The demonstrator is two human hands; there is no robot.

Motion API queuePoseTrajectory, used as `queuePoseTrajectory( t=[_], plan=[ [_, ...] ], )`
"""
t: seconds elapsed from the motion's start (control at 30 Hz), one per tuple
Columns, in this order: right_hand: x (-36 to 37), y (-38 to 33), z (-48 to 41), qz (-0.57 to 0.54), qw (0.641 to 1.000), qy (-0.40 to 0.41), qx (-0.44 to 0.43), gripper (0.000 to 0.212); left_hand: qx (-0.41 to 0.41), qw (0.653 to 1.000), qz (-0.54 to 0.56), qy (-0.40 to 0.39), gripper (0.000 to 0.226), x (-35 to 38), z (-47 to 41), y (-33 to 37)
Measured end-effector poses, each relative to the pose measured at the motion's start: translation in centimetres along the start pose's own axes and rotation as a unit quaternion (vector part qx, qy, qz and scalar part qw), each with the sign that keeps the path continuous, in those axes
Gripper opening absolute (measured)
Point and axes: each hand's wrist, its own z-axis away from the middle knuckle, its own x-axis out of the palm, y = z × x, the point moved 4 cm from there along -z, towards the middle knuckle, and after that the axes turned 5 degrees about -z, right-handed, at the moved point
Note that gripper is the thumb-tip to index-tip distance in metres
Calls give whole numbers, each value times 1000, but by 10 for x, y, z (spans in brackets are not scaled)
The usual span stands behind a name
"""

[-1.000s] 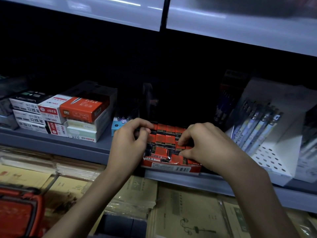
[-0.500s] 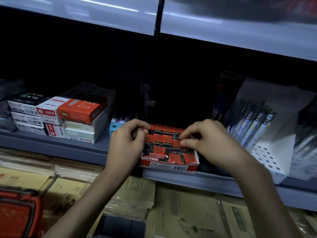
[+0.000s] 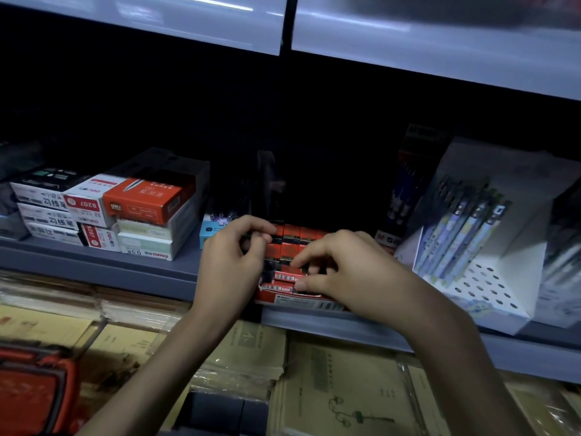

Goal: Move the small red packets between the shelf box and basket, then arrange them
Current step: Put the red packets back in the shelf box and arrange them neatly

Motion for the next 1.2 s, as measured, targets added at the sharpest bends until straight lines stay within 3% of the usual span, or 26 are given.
queuePoseTrajectory(
  t=[0.27,0.53,0.8,1.03,1.2],
  plan=[
    [-3,1,0,-4,1000,-12,-10,23,-6,1000,15,-6,22,-2,1,2],
    [-33,13,5,-143,988,49,-31,33,-8,1000,9,-1,23,0,0,1],
    [-44,23,12,-170,984,51,-28,31,-10,1000,21,-10,23,0,2,2],
    [-47,38,6,-143,983,117,-9,39,-10,1000,19,-7,23,0,2,1],
    [-32,41,-5,-123,988,98,4,39,-13,1000,23,-8,24,0,2,2]
  ],
)
